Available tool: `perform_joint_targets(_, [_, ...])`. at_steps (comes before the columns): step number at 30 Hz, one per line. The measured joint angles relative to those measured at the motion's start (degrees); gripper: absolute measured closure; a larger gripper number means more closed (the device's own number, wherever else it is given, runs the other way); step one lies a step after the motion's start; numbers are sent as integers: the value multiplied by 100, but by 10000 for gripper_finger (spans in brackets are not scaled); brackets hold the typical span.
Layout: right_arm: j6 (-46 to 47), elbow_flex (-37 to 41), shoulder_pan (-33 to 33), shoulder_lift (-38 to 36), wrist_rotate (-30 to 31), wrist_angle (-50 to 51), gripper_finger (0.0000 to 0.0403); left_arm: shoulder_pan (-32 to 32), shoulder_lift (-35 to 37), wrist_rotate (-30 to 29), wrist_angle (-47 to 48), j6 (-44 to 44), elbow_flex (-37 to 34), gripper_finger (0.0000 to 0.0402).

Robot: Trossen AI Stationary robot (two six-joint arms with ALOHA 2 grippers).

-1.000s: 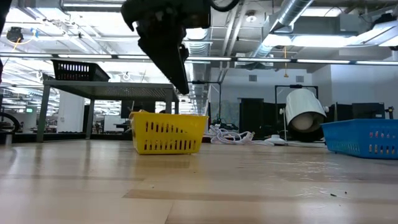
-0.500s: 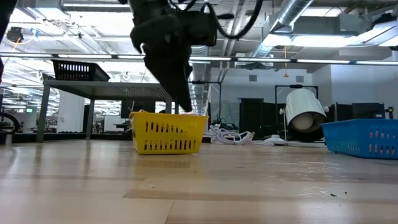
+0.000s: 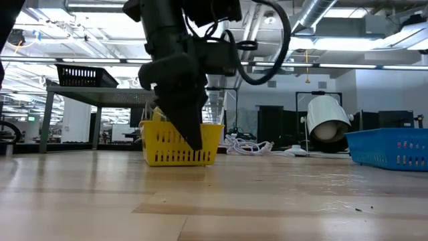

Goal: Pick & Place Office Desk Supplies
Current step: Put the yellow bin on the shelf

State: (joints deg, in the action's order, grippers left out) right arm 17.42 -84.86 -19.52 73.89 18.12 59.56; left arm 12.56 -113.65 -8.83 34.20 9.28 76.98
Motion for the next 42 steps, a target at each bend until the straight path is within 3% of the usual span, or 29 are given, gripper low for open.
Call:
perform_joint_targets(15, [64, 0, -272, 0, 14, -1, 278, 26, -233, -329, -75, 172, 9, 253])
perform_joint_targets(19, [147, 0, -372, 2, 84, -1, 278, 26, -286, -435, -28, 411, 5, 288])
perform_joint_targets(26, [271, 0, -538, 2, 297, -1, 278, 66, -195, -549, 143, 477, -13, 392])
perform_joint_targets(33, [323, 0, -638, 2, 299, -6, 278, 283, 67, -442, 584, 711, -36, 400])
perform_joint_targets(42, [366, -2, -628, 2, 538, -16, 278, 662, 907, -721, 1238, 1204, -26, 401])
